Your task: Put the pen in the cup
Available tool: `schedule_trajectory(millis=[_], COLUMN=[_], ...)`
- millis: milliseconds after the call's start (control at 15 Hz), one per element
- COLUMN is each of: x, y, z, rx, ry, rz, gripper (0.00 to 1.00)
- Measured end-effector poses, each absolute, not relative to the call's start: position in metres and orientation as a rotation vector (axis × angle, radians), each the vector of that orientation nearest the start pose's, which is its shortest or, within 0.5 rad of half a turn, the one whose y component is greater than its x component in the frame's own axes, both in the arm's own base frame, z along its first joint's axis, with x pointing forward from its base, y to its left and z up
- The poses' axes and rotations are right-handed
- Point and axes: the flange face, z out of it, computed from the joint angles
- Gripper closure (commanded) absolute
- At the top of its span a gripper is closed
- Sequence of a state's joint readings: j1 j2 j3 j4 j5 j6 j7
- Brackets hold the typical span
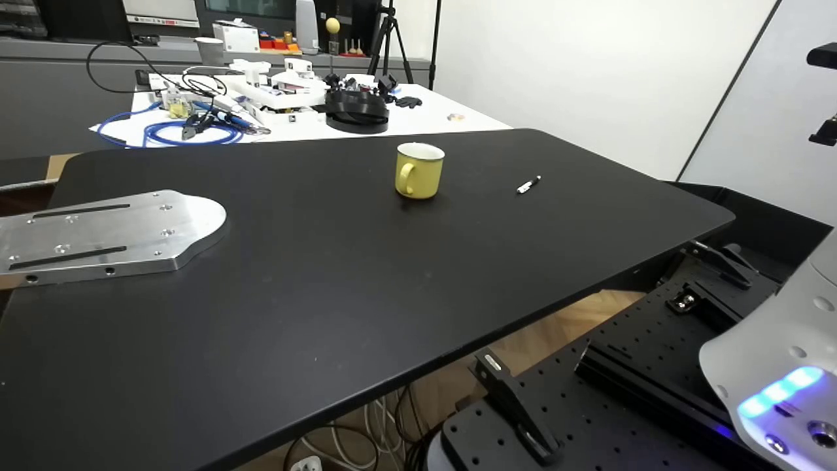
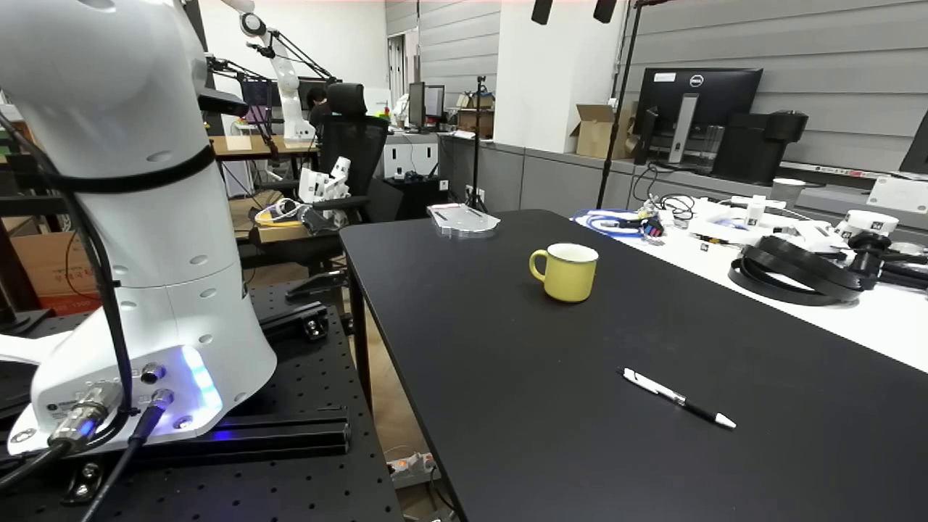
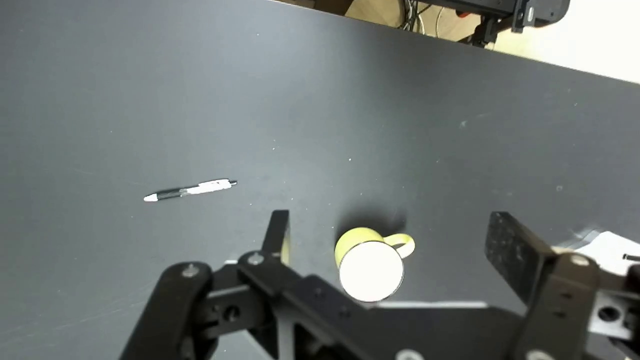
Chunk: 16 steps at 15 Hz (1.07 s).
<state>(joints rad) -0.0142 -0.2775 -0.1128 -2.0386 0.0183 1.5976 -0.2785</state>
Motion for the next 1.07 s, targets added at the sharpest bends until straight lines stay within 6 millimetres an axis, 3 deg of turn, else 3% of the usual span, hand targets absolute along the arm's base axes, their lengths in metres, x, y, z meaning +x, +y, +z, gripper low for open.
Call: schedule_trajectory(millis=[267,600,800,1067], x=[0.468,0.489,0.501,0.521], y=[-0.092,-0.167,-0.218,-0.273], z=[0.556,0.575,0.561,0.521], rx=[-3.081,-3.037,-2.984,-2.891], ry=[0.018,0.362,0.566,0.842], rz=[0.064,-0.076,-0.128,-0.205], gripper=[0.00,0.00,0.00,0.00])
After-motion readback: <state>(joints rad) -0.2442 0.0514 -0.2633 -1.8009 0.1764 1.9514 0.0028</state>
